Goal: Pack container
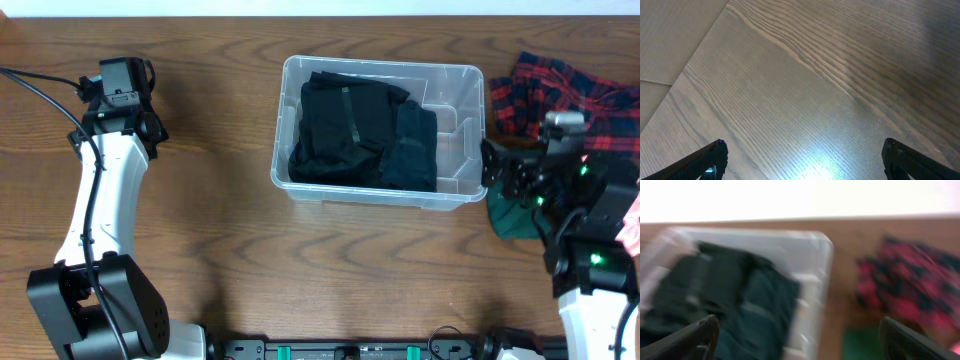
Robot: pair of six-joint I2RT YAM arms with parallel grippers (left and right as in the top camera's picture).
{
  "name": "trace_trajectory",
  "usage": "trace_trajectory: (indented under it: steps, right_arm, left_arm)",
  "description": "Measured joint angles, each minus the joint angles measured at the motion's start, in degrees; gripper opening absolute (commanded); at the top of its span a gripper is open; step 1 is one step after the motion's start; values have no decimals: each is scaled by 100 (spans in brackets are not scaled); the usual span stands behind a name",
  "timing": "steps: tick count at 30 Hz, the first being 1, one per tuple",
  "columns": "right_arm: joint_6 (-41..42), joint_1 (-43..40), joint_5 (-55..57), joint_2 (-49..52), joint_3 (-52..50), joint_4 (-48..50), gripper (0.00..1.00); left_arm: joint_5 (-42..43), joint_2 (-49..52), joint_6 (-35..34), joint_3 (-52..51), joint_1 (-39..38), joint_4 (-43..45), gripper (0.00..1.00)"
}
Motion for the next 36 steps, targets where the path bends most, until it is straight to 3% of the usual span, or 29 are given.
trace_trajectory:
  steps: [9,14,21,29,36]
  right_arm:
    - [2,-4,-1311,92,234,-299,99]
    - [114,22,-1421,90,236,-109,89]
    - [466,608,-758,444,686,-535,85]
    - [643,1508,348,1784,2302,-1705,85]
    - [708,1764,776,2968,2671,-2120,76]
  left_arm:
    - [0,0,0,0,0,0,98]
    - [0,0,0,0,0,0,98]
    - [2,0,0,0,0,-2,98]
    - [2,0,0,0,0,0,98]
    - [2,0,0,0,0,0,98]
